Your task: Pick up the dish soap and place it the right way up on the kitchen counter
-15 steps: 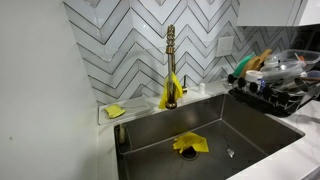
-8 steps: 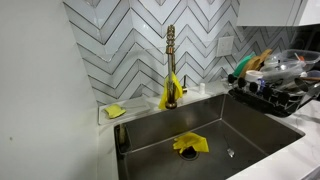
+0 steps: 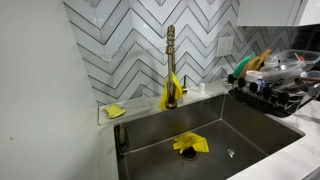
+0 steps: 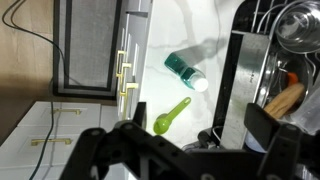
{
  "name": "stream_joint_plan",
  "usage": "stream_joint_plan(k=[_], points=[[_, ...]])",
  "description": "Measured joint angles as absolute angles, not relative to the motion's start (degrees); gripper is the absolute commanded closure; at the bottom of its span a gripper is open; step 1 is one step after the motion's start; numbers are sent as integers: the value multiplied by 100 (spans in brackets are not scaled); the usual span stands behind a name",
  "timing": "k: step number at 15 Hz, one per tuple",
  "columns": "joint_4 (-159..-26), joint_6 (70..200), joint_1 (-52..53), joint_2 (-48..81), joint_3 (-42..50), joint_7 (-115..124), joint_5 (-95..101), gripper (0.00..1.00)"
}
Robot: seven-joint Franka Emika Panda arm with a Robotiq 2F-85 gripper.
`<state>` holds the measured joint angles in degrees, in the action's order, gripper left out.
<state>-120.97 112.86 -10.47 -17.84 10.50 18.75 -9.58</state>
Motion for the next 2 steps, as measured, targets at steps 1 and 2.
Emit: stream_joint_plan(k=[1,2], points=[[-12096,11285,-1047,-1778,1050,1875,-958,0],[-12096,11284,-1047,-1770,1050,1874,-958,0]])
